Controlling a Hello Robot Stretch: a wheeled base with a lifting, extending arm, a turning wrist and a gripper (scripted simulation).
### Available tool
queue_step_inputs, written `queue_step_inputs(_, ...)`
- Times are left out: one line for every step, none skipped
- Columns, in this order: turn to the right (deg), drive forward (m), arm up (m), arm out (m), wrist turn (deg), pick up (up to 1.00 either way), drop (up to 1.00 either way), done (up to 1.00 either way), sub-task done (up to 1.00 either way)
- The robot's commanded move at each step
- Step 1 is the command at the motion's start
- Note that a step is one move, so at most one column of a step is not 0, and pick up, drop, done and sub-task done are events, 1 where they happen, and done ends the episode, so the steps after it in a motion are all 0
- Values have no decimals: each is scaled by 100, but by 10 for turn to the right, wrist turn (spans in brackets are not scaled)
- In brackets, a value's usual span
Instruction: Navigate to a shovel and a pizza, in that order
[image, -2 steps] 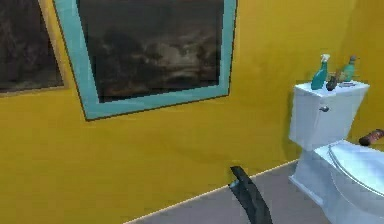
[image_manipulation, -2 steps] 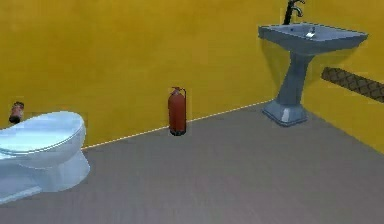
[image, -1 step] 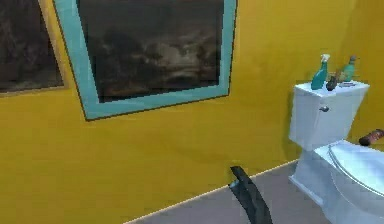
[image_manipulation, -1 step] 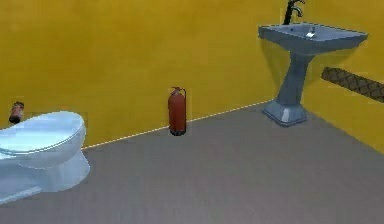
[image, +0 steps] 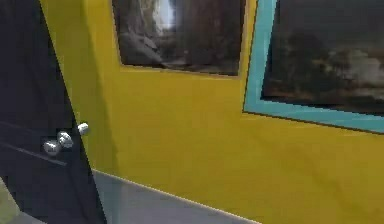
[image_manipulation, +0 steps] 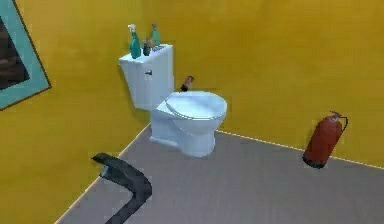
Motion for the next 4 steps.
queue_step_inputs(-450,0,0,0,0,0,0,0,0)
queue_step_inputs(-240,0,0,0,0,0,0,0,0)
queue_step_inputs(0,100,0,0,0,0,0,0,0)
queue_step_inputs(0,35,0,0,0,0,0,0,0)
